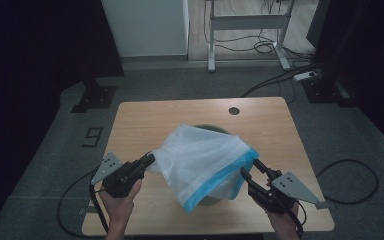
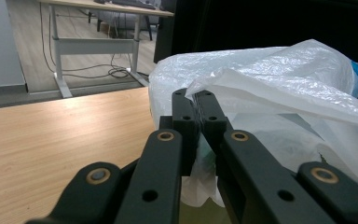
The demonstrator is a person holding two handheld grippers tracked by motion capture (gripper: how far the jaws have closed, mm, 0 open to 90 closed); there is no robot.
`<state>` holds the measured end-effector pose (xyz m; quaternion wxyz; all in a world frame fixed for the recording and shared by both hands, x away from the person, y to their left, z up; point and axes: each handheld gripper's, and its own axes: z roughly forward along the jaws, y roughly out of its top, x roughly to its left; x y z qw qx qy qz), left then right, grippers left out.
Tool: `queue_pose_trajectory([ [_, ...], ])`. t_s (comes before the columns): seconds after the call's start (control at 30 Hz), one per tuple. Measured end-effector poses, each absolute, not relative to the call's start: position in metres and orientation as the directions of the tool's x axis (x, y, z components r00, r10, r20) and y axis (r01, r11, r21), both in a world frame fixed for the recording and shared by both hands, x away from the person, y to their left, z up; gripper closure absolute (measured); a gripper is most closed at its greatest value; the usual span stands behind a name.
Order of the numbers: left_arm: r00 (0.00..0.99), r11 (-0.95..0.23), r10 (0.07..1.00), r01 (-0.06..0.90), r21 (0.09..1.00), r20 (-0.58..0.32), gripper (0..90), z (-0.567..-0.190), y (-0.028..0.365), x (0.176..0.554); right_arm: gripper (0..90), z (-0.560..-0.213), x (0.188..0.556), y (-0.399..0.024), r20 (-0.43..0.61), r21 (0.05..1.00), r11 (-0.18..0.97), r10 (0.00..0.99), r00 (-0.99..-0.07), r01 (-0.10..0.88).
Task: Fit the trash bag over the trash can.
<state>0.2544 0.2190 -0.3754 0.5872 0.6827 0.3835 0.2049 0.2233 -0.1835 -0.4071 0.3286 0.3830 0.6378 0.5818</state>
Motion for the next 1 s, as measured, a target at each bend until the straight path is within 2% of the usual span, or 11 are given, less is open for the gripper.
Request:
queue_pose_trajectory([
  [0.4, 0.624, -0.018, 0.763, 0.280, 0.960, -0.168, 87.4, -0.375, 0.218, 0.254, 51.8, -0.411, 0.229, -0.185, 0.060, 0.992, 0.003, 0.871, -0.488, 0.127],
  [0.77, 0.630, -0.021, 0.759, 0.278, 0.960, -0.166, 87.3, -0.376, 0.216, 0.254, 50.7, -0.396, 0.233, -0.178, 0.087, 0.992, -0.027, 0.859, -0.505, 0.125],
  [0.8, 0.631, -0.023, 0.758, 0.277, 0.961, -0.163, 87.3, -0.377, 0.216, 0.254, 52.2, -0.396, 0.234, -0.177, 0.093, 0.991, -0.031, 0.858, -0.505, 0.130],
  [1.0, 0.646, -0.026, 0.746, 0.267, 0.963, -0.159, 85.4, -0.377, 0.218, 0.253, 79.7, -0.393, 0.242, -0.173, 0.122, 0.987, -0.051, 0.851, -0.510, 0.152],
])
